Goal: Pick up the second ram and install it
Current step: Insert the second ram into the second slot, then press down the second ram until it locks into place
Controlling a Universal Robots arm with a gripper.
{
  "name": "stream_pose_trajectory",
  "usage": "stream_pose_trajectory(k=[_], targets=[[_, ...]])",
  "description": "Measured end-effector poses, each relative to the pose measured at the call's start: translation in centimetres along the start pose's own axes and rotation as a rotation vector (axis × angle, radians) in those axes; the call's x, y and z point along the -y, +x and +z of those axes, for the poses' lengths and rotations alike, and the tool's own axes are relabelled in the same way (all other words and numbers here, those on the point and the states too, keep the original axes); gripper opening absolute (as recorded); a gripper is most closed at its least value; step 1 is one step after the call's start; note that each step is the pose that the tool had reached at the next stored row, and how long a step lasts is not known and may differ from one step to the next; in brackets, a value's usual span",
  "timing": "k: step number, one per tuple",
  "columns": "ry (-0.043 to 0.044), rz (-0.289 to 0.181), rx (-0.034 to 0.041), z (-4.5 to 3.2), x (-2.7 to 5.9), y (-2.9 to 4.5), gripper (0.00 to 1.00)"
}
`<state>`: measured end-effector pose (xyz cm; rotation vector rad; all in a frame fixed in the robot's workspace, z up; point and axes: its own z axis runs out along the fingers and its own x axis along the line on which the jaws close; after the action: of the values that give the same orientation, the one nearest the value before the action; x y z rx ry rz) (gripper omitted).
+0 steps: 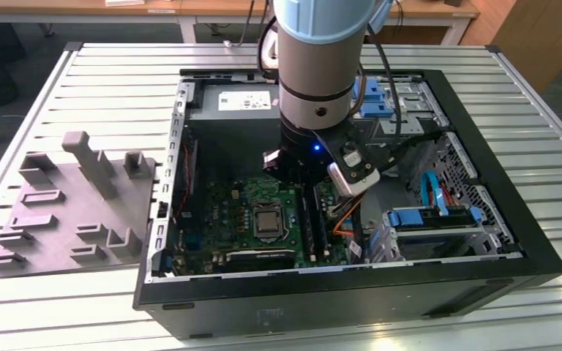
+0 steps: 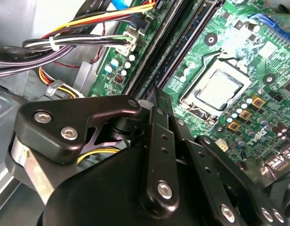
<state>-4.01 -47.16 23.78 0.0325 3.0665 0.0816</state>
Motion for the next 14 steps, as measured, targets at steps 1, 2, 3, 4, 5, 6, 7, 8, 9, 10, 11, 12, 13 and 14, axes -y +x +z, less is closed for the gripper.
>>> stream_pose_trajectory(k=[1,2,3,4,5,6,7,8,9,10,11,12,13,14], targets=[[0.0000,0.000,0.0000,0.00,0.00,0.00,0.11],[0.0000,0.000,0.0000,0.00,-0.01,0.00,0.11],[0.0000,0.000,-0.0001,0.00,-0.01,0.01,0.11],[0.0001,0.000,-0.0001,0.00,-0.03,0.00,0.11],[0.0001,0.000,-0.0001,0.00,-0.03,0.01,0.11],[0.0001,0.000,-0.0001,0.00,-0.04,0.01,0.11],[0.0002,0.000,-0.0001,-0.01,-0.04,0.00,0.11],[0.0002,0.000,-0.0001,-0.04,-0.05,0.00,0.11],[0.0000,0.000,0.0000,-0.05,-0.05,0.00,0.11],[0.0000,0.000,0.0000,-0.07,-0.05,0.00,0.11],[0.0000,0.000,0.0000,-0.10,-0.05,0.00,0.11],[0.0000,0.000,0.0000,-0.10,-0.05,0.00,0.11],[0.0000,0.000,-0.0001,-0.10,-0.05,0.00,0.11],[0.0000,0.000,0.0000,-0.10,-0.05,0.00,0.11]])
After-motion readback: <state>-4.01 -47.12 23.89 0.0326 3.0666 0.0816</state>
